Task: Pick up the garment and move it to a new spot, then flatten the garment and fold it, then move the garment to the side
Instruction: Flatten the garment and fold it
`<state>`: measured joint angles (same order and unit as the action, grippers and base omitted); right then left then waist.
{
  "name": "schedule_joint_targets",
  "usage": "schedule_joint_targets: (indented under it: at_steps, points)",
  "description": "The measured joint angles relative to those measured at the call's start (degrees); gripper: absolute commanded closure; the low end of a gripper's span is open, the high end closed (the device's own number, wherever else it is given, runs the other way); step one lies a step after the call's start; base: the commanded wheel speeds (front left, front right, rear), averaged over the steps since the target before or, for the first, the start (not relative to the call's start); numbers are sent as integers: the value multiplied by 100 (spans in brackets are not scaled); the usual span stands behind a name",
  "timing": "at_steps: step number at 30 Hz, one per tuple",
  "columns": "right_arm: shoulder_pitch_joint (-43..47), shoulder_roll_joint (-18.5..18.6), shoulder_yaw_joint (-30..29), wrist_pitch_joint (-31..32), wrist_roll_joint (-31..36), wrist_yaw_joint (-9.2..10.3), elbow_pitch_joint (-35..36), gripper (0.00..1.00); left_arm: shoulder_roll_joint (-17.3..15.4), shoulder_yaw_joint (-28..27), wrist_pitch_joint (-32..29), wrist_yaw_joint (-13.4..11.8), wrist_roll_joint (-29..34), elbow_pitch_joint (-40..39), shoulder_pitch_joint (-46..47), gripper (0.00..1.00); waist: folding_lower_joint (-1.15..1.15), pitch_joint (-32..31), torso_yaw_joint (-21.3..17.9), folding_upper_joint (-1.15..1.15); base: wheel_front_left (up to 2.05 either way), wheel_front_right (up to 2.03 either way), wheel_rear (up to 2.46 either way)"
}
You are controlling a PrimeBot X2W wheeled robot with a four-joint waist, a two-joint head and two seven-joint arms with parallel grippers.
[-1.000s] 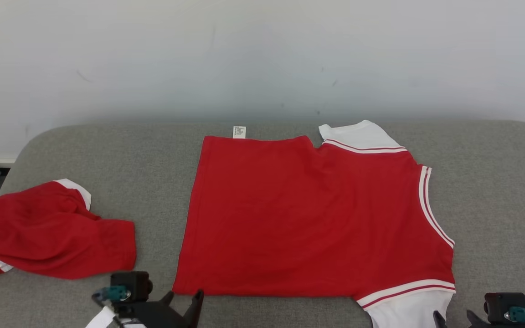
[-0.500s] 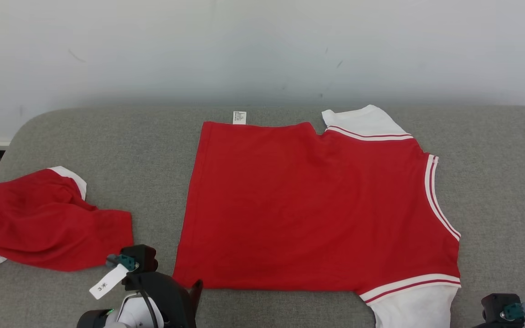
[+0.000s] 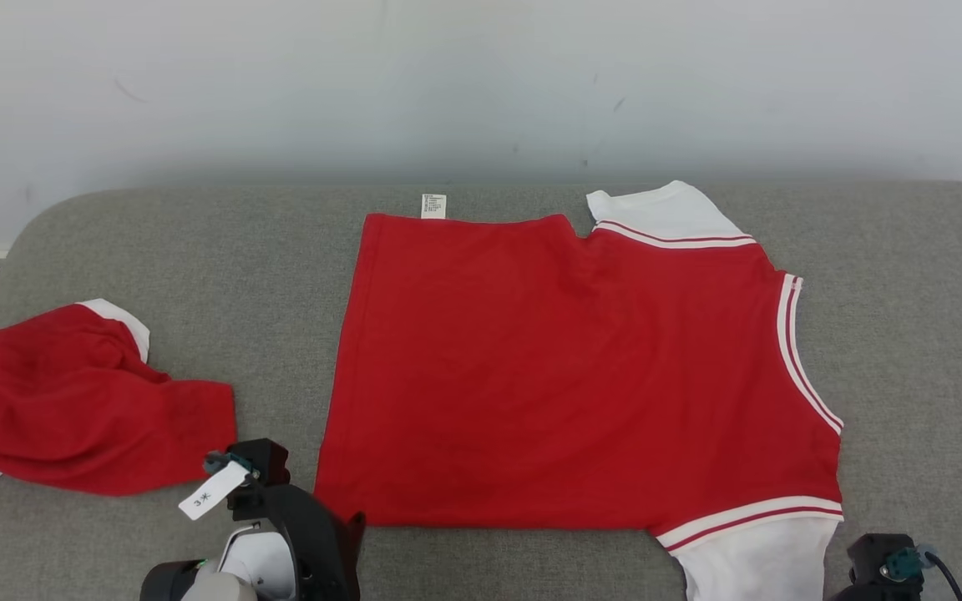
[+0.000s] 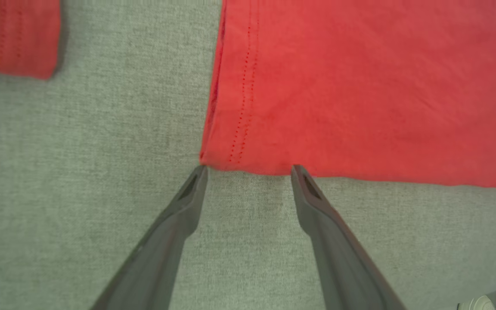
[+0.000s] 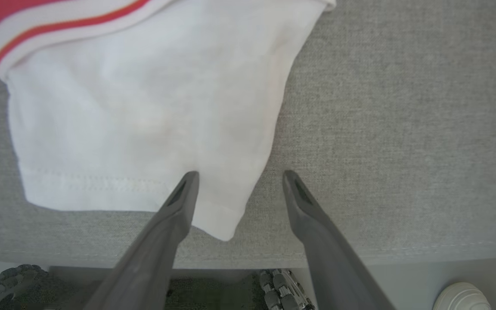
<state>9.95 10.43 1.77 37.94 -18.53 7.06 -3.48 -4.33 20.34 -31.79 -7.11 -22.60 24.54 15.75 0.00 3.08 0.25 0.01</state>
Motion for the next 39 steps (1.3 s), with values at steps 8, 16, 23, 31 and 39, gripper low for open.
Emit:
schedule_joint_targets:
  at_steps: [8,16,23,31,39]
  points:
    - [-2,-47,10,97,0,0,-38,64,51,-19,38,0,0,164,61,50,0,-1,-44,0,0,0,0]
    - [-20,-103,-1,98,14,0,-78,100,59,-183,218,0,69,346,204,61,0,-18,-63,-1,0,0,0]
    - [-20,-119,-4,142,19,1,-111,100,62,-172,280,0,97,427,232,0,0,-51,-56,-1,0,0,0]
    - [-26,-171,0,137,60,1,-93,100,67,-104,301,59,55,578,229,100,0,-60,-93,-1,0,0,0]
    - [-29,-167,-220,-85,59,2,171,100,81,-170,420,59,-3,424,248,100,0,-30,-112,-1,0,0,0]
